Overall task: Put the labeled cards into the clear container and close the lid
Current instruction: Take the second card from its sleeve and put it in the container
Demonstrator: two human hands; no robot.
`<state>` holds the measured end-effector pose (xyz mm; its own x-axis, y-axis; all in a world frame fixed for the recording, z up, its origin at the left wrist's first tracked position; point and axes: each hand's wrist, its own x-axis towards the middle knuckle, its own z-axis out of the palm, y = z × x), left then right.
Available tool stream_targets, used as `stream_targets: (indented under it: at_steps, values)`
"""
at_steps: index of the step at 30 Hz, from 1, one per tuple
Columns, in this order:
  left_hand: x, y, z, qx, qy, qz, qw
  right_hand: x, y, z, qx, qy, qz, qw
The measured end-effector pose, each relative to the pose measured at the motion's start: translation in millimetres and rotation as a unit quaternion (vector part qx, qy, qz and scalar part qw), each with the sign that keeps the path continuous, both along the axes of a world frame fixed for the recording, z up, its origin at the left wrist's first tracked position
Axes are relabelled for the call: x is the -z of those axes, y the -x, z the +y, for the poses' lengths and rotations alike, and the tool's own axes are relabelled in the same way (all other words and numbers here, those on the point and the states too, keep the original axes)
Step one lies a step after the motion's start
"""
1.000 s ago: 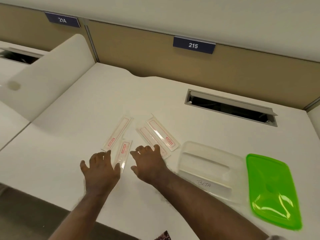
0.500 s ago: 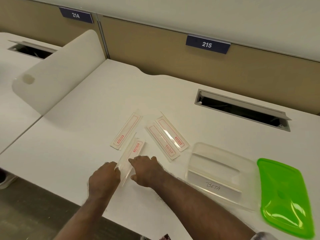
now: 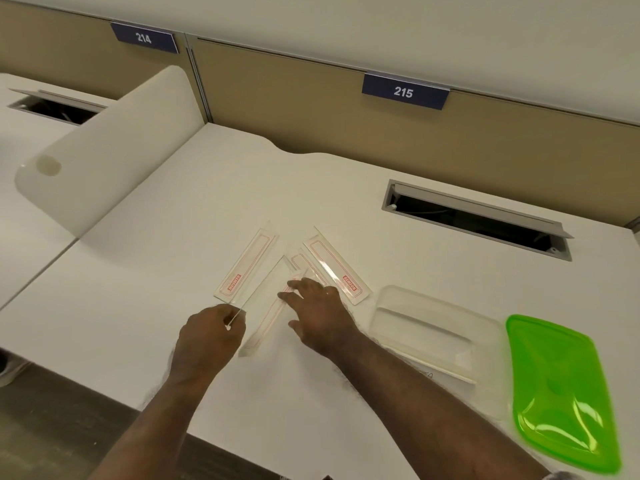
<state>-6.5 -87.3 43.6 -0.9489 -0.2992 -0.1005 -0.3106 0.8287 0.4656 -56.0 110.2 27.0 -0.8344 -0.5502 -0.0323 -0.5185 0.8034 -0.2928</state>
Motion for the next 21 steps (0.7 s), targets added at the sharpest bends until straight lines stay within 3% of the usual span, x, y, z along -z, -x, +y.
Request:
stream_targets:
  at_steps: [10, 16, 18, 21]
  values:
    - [-43.6, 11.9, 36.6, -0.031, -0.195, -0.031, 0.98, -28.3, -13.0, 19.2, -0.03, 0.109, 0.098, 0.989]
    - [-78.8, 16.6, 42.2, -0.037, -0.412, -0.053, 0.909, -59.1, 3.4, 37.6, -0.032, 0.18, 0.064, 0.981]
    - [-83.6, 17.9, 41.2, 0.02, -0.461, -0.036, 0.886, -67.9, 9.5, 42.3, 0.019, 0.275, 0.013, 0.961]
    - [-81.4, 19.5, 42.9, 0.094, -0.493, -0.008, 0.865, -83.7, 14.8, 47.0, 0.133, 0.438, -0.09, 0.884]
